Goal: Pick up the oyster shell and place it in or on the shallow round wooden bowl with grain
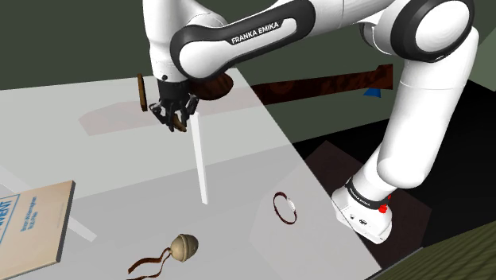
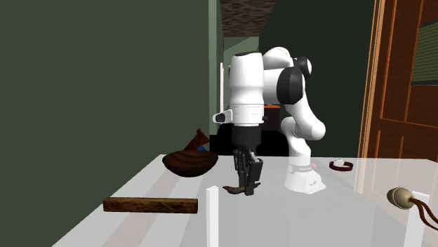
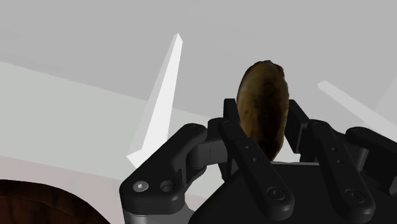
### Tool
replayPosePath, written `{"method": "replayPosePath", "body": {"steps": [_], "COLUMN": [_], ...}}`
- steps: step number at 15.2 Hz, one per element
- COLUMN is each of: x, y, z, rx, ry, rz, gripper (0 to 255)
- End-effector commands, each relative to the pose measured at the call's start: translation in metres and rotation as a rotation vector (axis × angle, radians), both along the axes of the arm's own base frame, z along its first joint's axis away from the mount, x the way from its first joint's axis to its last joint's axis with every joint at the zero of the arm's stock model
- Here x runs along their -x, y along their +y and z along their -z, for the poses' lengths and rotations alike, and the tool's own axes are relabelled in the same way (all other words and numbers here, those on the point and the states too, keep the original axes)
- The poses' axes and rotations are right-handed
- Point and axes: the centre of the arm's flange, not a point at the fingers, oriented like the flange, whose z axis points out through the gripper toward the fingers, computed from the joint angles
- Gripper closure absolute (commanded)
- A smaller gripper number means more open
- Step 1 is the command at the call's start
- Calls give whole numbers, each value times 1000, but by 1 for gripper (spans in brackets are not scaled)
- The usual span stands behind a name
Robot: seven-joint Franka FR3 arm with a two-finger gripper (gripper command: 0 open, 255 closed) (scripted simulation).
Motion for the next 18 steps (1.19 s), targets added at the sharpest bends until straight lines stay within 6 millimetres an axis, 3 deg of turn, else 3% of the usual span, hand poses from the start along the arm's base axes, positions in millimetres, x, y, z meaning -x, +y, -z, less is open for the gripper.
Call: {"method": "replayPosePath", "body": {"steps": [1,18], "x": [0,0], "y": [0,0], "z": [-9,-99], "rx": [0,0], "ry": [0,0], "rz": [0,0], "gripper": [255,255]}}
